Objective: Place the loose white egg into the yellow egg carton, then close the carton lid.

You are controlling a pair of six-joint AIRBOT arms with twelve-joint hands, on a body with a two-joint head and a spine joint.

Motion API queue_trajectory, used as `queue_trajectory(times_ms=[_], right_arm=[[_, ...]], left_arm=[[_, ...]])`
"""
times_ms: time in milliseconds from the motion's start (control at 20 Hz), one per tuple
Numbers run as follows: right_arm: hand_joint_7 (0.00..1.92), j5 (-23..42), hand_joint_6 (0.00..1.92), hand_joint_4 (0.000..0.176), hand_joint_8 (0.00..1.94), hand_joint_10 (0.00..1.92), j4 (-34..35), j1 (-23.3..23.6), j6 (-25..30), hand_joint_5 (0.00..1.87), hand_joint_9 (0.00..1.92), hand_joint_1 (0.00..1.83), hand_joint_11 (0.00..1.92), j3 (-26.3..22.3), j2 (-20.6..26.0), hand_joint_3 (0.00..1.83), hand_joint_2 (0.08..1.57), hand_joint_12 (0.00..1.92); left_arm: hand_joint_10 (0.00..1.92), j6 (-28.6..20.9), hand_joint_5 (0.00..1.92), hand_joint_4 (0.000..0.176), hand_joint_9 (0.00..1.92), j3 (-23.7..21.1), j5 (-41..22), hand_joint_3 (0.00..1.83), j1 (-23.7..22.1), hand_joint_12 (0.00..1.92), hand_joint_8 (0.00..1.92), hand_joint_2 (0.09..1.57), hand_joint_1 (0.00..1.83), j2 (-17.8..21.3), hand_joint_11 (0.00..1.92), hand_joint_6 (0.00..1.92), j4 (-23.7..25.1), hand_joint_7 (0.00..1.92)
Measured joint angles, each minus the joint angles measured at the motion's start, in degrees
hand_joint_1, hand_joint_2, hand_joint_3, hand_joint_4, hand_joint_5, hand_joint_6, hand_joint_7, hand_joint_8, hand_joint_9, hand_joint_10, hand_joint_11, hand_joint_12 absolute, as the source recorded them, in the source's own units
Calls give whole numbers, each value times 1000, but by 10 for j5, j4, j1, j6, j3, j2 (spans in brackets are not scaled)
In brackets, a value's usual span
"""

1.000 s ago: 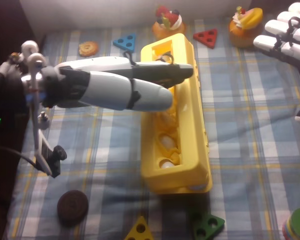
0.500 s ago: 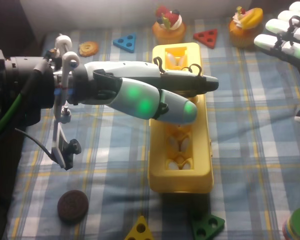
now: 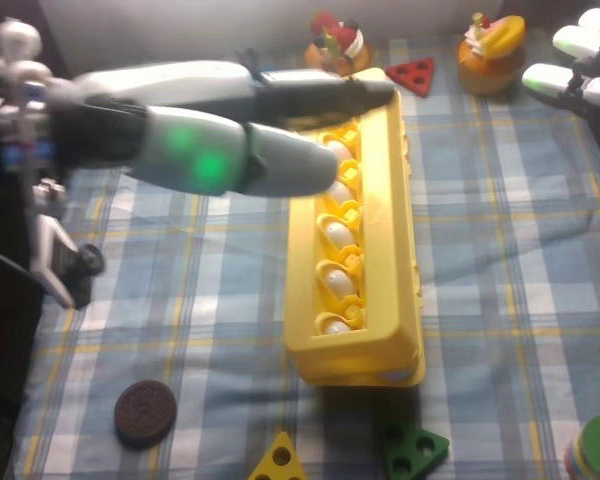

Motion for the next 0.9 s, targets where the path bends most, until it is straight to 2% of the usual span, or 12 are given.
queue_trajectory(times_ms=[150,200,250,350,500,550,600,650,700,750,850,900], right_arm=[[0,31,0,46,0,0,15,-17,-11,0,0,609,0,-9,9,1,1249,0],[0,45,0,47,0,0,23,-26,-11,0,0,606,0,-12,12,3,1253,0],[0,61,0,80,0,0,27,-38,-13,0,0,536,0,-12,14,1,1248,0],[0,86,0,84,0,0,46,-53,-16,0,0,529,0,-16,15,0,1247,0],[0,124,0,68,0,0,61,-68,-23,0,0,571,7,-17,16,0,1233,3],[0,144,0,23,0,0,64,-73,-23,0,0,611,0,-18,16,0,1228,0],[0,147,0,23,0,0,65,-74,-23,0,0,611,0,-18,16,0,1228,0],[0,164,0,24,0,0,76,-77,-23,0,0,629,0,-19,16,0,1226,0],[0,174,0,2,0,0,80,-80,-24,0,0,636,0,-19,14,0,1237,0],[0,190,0,0,0,0,88,-81,-24,0,0,594,0,-19,10,0,1244,0],[0,217,0,0,0,0,92,-82,-23,0,0,582,0,-19,4,1,1246,0],[0,240,0,0,0,0,90,-88,-24,0,0,585,0,-19,3,5,1254,0]], left_arm=[[0,137,0,0,0,-22,-22,3,20,0,0,1550,0,40,0,0,-159,0],[0,188,16,0,0,-23,-33,0,35,0,0,1520,127,47,0,6,-220,0],[0,237,0,0,0,-23,-41,0,56,0,0,1476,59,55,0,0,-290,0],[0,299,0,0,0,-28,-65,0,83,0,0,1461,44,71,0,0,-378,0],[0,385,0,0,0,-49,-165,0,142,0,0,1389,1,90,0,0,-507,0],[0,402,0,0,0,-55,-218,0,178,0,0,1338,31,93,0,0,-549,0],[0,405,0,0,0,-56,-234,0,191,0,0,1338,31,94,0,0,-564,0],[0,419,0,12,0,-63,-295,0,236,0,0,1290,89,95,0,0,-622,0],[0,423,0,87,0,-67,-317,0,252,0,0,1262,131,97,0,0,-645,0],[0,436,0,110,0,-73,-354,0,282,0,0,1252,167,104,0,0,-673,0],[0,438,0,120,0,-80,-412,0,321,0,0,1248,151,112,0,0,-708,0],[0,440,0,105,0,-83,-449,0,340,0,0,1274,217,114,0,0,-730,0]])
